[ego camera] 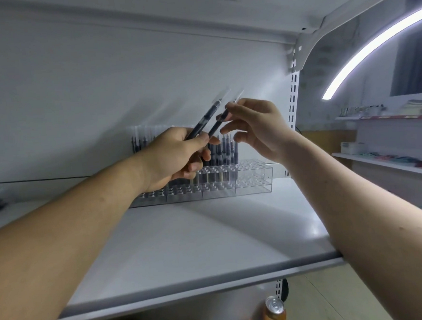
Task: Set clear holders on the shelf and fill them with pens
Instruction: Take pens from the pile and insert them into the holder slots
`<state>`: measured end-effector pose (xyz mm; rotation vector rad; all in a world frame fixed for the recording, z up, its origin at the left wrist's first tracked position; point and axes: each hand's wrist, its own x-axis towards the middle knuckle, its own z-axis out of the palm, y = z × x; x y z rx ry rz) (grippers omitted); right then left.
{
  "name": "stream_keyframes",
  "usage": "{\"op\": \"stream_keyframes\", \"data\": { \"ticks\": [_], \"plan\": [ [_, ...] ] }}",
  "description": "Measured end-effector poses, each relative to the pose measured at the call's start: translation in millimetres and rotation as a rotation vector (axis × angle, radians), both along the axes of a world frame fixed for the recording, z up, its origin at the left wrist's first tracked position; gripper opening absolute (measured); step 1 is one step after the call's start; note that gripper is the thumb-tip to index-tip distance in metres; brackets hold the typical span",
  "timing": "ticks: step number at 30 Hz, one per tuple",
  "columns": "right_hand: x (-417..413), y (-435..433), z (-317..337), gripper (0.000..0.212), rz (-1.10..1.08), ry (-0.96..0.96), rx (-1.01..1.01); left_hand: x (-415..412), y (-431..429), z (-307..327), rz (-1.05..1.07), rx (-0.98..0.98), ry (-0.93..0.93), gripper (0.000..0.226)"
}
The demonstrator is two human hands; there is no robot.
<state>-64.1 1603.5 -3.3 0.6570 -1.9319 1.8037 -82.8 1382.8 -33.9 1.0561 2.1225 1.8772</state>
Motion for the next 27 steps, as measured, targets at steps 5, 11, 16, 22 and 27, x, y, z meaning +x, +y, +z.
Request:
{"op": "stream_keyframes", "data": {
  "ticks": [5,11,16,22,27],
  "plan": [
    [-6.2,8.5,5.7,0.014,-0.195,0.095,-0.159,0.2,-1.0,0.3,0.037,-0.001,0.037,0.023],
    [-17.0,25.8,3.0,0.015,-0.733,0.292,0.134,-3.8,-3.3,0.1,0.071,-0.024,0.076,0.024],
    [-22.8,30.6,-7.0,0.017,-0.766,0.227,0.294,-5.4,-2.3,-0.3,0.097,0.001,0.095,0.023],
    [-30.8,32.3,-17.7,0.009,-0.72,0.164,0.405,-6.8,-1.8,-0.4,0.095,0.027,0.088,0.024],
    [-34.3,33.6,-18.2,0.01,-0.716,0.146,0.406,-7.7,-0.9,-1.0,0.093,0.012,0.081,0.024]
  ]
}}
